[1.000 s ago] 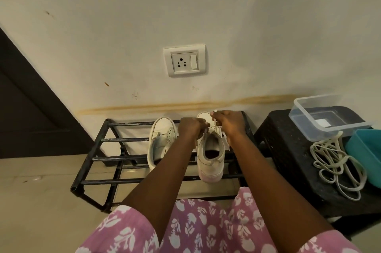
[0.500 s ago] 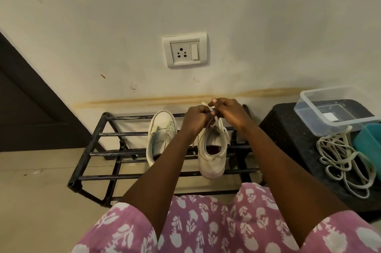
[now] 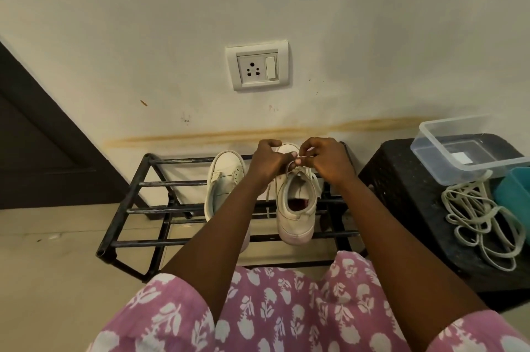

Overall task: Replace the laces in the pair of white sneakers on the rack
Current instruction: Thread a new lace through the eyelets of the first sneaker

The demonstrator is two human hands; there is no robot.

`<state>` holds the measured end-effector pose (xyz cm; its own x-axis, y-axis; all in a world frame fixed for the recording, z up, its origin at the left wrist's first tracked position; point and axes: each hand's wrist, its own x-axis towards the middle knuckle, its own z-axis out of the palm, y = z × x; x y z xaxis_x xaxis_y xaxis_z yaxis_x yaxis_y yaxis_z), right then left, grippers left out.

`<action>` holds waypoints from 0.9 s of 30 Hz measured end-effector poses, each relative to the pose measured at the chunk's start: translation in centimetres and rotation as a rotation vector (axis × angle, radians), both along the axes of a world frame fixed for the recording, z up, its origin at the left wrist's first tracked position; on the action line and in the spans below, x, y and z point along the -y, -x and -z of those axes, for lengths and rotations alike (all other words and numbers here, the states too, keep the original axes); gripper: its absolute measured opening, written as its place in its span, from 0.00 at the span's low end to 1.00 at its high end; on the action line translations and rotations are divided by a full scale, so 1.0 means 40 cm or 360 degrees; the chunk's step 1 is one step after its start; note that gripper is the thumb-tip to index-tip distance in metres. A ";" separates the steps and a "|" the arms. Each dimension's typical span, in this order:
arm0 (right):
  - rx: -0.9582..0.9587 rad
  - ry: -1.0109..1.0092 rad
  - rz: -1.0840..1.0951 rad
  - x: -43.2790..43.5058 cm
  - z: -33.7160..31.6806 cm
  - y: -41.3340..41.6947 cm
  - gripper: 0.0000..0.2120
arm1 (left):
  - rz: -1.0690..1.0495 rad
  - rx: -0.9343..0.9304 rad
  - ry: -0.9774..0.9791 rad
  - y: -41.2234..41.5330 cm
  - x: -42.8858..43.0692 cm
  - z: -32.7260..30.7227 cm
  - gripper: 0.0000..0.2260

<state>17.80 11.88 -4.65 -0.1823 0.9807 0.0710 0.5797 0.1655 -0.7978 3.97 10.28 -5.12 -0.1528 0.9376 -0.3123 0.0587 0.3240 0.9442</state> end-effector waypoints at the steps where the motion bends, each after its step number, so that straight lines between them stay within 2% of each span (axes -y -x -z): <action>1: 0.0041 -0.0044 0.0017 0.000 0.000 0.002 0.06 | 0.0029 0.0019 0.0013 0.002 0.001 -0.001 0.18; 3: 0.0196 -0.0145 0.0010 -0.001 0.000 0.008 0.07 | 0.0088 -0.0102 -0.0008 0.004 0.001 -0.004 0.16; 6: 0.0584 -0.0282 -0.0172 -0.002 -0.002 0.022 0.10 | 0.0199 -0.0671 -0.0170 0.003 0.000 -0.014 0.14; 10: 0.0847 -0.0144 -0.0302 -0.004 -0.019 0.029 0.12 | 0.0371 -0.1016 -0.0427 0.000 0.006 -0.016 0.10; 12: 0.0781 -0.0022 -0.0340 -0.005 -0.028 0.022 0.12 | 0.0445 -0.1059 -0.0511 -0.004 0.011 -0.006 0.09; 14: 0.0425 0.0207 -0.0293 -0.001 -0.026 0.010 0.11 | 0.0451 -0.1089 -0.0549 -0.008 0.012 0.005 0.10; 16: 0.0000 0.0432 -0.0199 0.006 -0.022 -0.001 0.10 | 0.0442 -0.1033 -0.0543 -0.012 0.013 0.011 0.13; 19: -0.0322 0.0581 -0.0170 0.016 -0.011 -0.008 0.11 | 0.0530 -0.0933 -0.0598 -0.015 0.015 0.008 0.18; 22: -0.0365 0.0571 -0.0136 0.021 -0.006 -0.003 0.10 | 0.0465 -0.0915 -0.0714 -0.019 0.021 -0.003 0.12; 23: -0.0360 0.0567 -0.0120 0.021 -0.003 -0.003 0.11 | 0.0376 -0.0821 -0.0726 -0.021 0.022 -0.009 0.10; 27: -0.0358 0.0609 -0.0067 0.018 0.005 -0.004 0.11 | 0.0057 -0.0196 -0.0519 -0.011 0.017 -0.056 0.16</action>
